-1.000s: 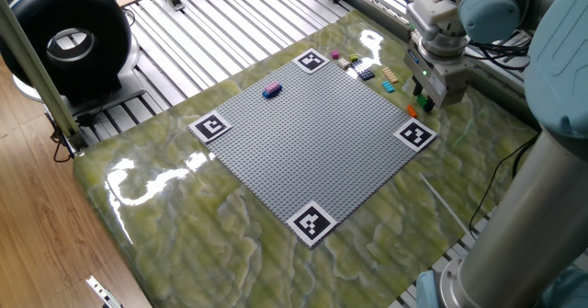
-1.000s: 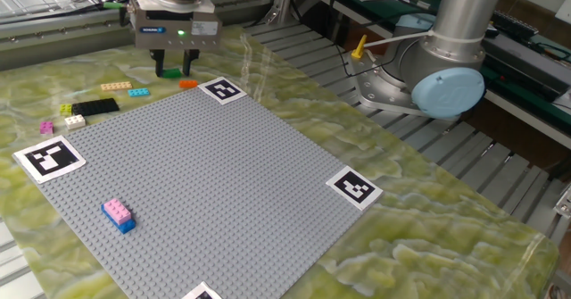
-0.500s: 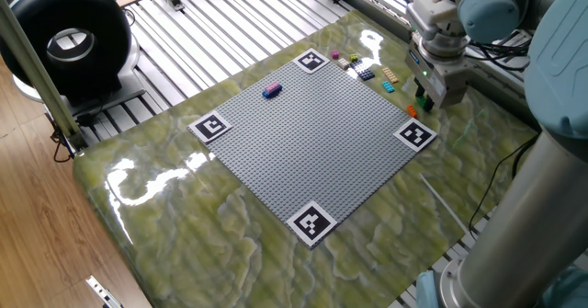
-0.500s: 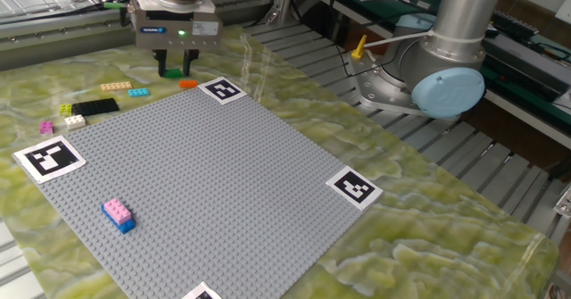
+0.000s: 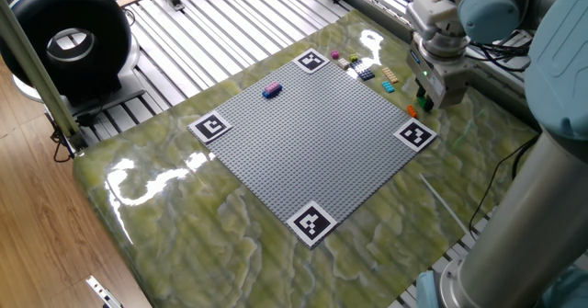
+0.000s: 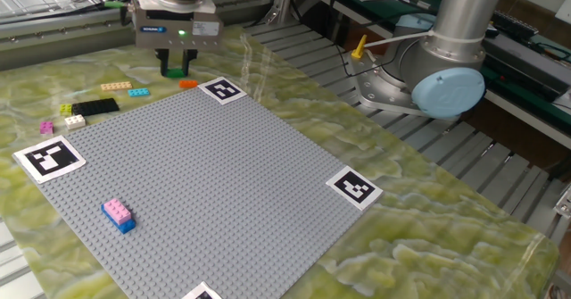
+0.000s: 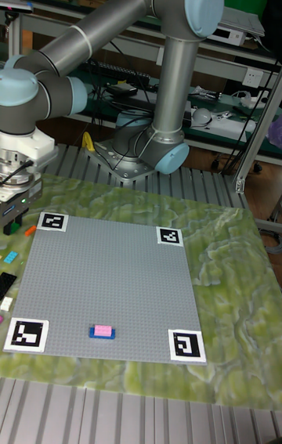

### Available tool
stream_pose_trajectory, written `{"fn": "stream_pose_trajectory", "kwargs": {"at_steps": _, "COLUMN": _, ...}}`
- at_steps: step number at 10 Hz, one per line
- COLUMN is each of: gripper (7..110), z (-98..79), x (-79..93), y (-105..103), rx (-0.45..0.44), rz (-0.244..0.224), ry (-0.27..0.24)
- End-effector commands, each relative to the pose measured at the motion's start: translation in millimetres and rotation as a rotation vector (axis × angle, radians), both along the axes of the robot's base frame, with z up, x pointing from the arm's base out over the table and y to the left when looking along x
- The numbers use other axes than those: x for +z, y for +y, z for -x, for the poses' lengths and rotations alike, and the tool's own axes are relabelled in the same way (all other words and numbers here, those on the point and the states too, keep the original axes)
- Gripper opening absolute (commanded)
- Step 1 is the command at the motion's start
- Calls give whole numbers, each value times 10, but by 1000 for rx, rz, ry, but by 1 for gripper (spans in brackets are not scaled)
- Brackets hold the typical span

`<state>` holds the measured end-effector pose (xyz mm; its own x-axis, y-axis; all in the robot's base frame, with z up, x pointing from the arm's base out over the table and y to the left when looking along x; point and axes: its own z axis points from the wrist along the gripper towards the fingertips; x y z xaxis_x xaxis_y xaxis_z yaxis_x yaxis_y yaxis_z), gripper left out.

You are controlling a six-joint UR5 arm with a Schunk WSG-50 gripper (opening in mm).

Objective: Stack small Lego blocks one on top of the other

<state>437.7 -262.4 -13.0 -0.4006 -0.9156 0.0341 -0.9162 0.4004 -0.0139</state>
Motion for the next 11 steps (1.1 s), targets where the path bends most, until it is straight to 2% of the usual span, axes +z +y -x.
{"fn": "stream_pose_trajectory", "kwargs": {"at_steps": 1, "gripper": 7, "z": 5, "x": 21, "y": 47, "rx": -53, "rz": -27, "ry": -4}}
{"fn": "stream_pose_trajectory", "kwargs": {"at_steps": 3, "gripper": 7, "z": -25, "x": 96, "y": 20, "rx": -101, "rz": -36, "ry": -6}}
{"fn": "stream_pose_trajectory", "kwargs": {"at_steps": 5, "gripper": 7, "z": -112, "x": 297, "y": -80, "rx": -145, "rz": 1, "ry": -19}}
{"fn": "stream_pose_trajectory", "kwargs": {"at_steps": 7, "gripper": 7, "z": -135, "x": 403, "y": 114, "rx": -271, "rz": -53, "ry": -18}}
{"fn": "stream_pose_trajectory", "kwargs": {"at_steps": 9, "gripper": 7, "z": -263, "x": 508, "y": 330, "rx": -424, "rz": -86, "ry": -49}}
{"fn": "stream_pose_trajectory", "kwargs": {"at_steps": 11, "gripper": 7, "z": -432, "x": 616, "y": 462, "rx": -502, "rz": -64, "ry": -92}}
